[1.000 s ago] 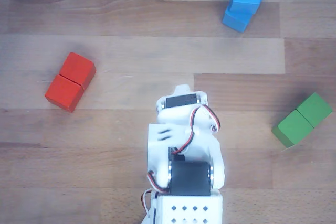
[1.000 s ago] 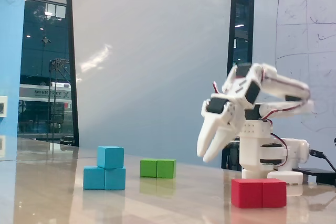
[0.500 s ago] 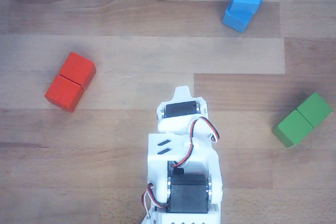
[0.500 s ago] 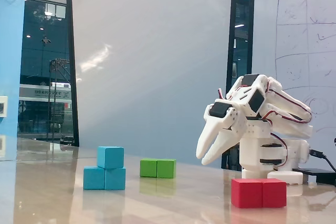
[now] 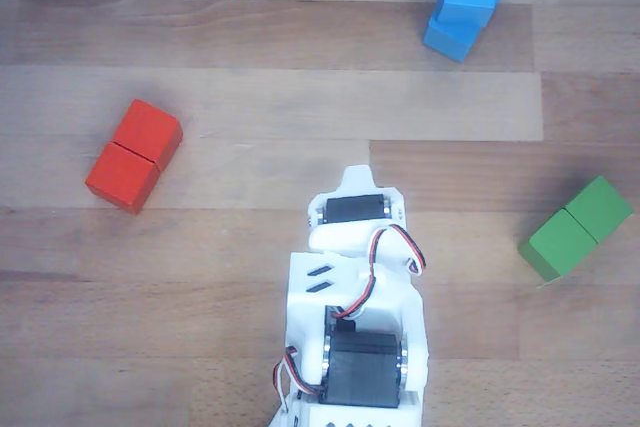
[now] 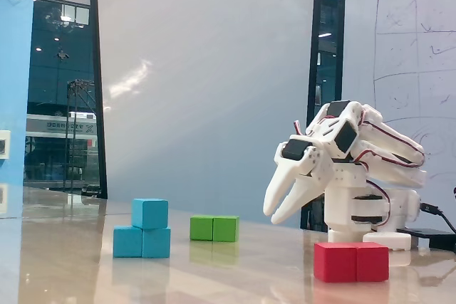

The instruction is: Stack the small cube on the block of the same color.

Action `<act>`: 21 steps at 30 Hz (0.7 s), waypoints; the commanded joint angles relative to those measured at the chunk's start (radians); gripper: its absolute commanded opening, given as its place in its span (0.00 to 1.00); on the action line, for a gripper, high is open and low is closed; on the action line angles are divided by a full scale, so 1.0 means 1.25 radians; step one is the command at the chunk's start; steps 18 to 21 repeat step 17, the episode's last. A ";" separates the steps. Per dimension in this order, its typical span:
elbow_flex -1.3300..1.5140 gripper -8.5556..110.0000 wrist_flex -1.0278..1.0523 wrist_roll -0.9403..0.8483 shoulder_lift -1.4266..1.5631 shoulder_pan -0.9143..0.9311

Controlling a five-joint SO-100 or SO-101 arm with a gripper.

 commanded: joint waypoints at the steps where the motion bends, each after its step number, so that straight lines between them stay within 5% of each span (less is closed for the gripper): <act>1: -0.013 0.13 0.005 0.034 0.025 0.021; 21: -0.015 0.07 0.005 0.055 0.025 0.021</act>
